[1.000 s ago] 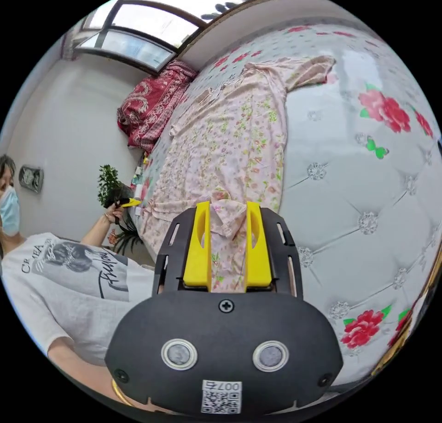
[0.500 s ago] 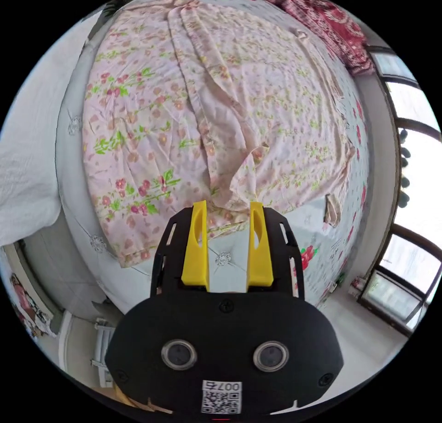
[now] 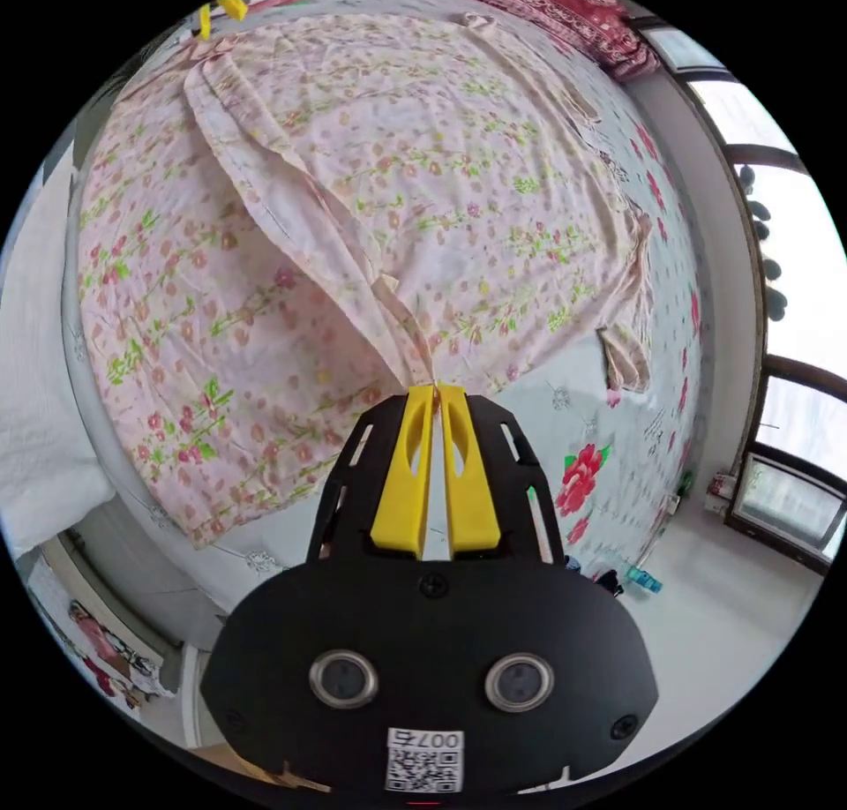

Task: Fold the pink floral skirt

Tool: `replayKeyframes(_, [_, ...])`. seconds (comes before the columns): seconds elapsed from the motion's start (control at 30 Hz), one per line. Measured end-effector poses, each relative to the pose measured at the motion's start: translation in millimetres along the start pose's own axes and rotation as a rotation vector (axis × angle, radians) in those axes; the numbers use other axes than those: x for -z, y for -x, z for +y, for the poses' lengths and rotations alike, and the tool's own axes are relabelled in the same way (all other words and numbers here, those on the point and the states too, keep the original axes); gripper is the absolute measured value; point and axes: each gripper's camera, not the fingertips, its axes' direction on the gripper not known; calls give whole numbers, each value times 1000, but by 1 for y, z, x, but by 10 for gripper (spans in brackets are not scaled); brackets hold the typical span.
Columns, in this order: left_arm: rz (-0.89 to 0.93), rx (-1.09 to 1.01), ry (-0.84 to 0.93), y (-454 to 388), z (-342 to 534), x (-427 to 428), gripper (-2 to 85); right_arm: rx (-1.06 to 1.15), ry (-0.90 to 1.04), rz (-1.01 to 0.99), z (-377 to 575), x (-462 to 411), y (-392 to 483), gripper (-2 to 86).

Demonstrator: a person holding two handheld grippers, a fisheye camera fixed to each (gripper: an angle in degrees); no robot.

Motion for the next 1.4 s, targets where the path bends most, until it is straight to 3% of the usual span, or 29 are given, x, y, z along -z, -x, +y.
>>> replayKeyframes(0.17, [-125,-63,56,-44,3,-15,135,-57,-88,-66,8,13,-6,98])
replayKeyframes(0.3, [-190,-25,77,-35,-5,-34,116,69,-58,-83,1,2,12,115])
replayKeyframes(0.5, [-102,87,39,7,-5,-33,1,92,-43,-56,-9,-16,1,108])
replayKeyframes(0.6, [-13,222,3,34,3,-29,-8,71,-49,-81,-10,-25,-14,94])
replayKeyframes(0.8, [98,315,-7,63,17,-35,-10,1,-45,-294,-6,-41,-46,18])
replayKeyframes(1.0, [-4,300,-45,65,22,-8,-9,-99,-78,-221,34,-7,-61,-1])
replayKeyframes(1.13, [-30,327,-60,87,17,-10,-8,-131,37,-104,41,-8,-64,1])
replayKeyframes(1.27, [0,404,-17,115,19,-39,3,-135,143,-132,32,-56,-70,13])
replayKeyframes(1.4, [5,500,-17,135,47,-43,82,-279,91,-155,64,-68,-94,48])
